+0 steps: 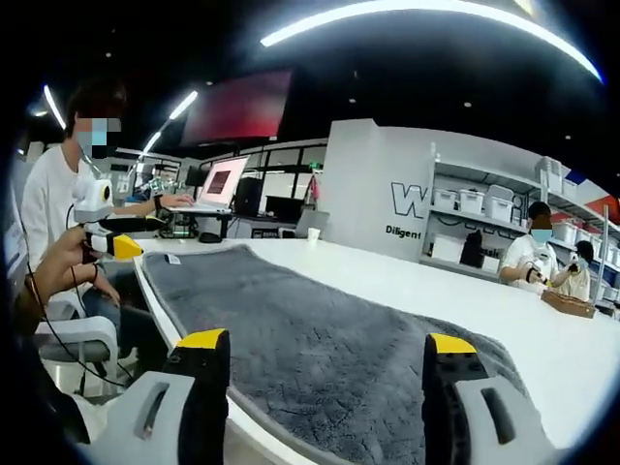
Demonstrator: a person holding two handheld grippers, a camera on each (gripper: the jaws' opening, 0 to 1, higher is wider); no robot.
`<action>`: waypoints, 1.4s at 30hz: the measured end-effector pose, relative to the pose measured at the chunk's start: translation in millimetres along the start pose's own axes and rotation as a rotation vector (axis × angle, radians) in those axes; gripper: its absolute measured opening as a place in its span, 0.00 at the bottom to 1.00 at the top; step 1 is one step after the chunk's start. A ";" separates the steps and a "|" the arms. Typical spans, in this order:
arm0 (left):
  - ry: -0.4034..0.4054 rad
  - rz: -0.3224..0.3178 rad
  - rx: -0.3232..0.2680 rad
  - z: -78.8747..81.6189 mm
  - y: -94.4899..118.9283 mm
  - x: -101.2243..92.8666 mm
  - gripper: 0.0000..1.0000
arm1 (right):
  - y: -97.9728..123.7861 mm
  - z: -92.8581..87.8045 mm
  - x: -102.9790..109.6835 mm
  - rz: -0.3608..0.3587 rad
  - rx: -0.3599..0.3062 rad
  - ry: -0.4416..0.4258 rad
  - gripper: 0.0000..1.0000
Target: Open the folded towel by lifting each exposed corner and separating the folded layers until the towel lies flat within the target outline without major curled edges
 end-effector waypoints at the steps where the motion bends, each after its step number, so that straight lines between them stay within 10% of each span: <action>1: 0.000 0.000 0.001 -0.1 0.3 0.0 0.99 | 0.8 -0.2 -0.1 -0.003 0.001 -0.002 0.81; 42: -0.014 0.004 -0.024 8.3 15.1 -6.4 0.99 | 38.9 -13.3 -0.5 -0.051 -0.011 -0.072 0.74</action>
Point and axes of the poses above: the point that each gripper's makers call its tool centre point, and the gripper's own axes: y roughly backward along the fingers, x roughly to its left, z roughly out of its top, the point moved 9 cm from there along y, roughly backward along the fingers, and after that the axes turned 6 degrees about -z, right-handed, at the moved point
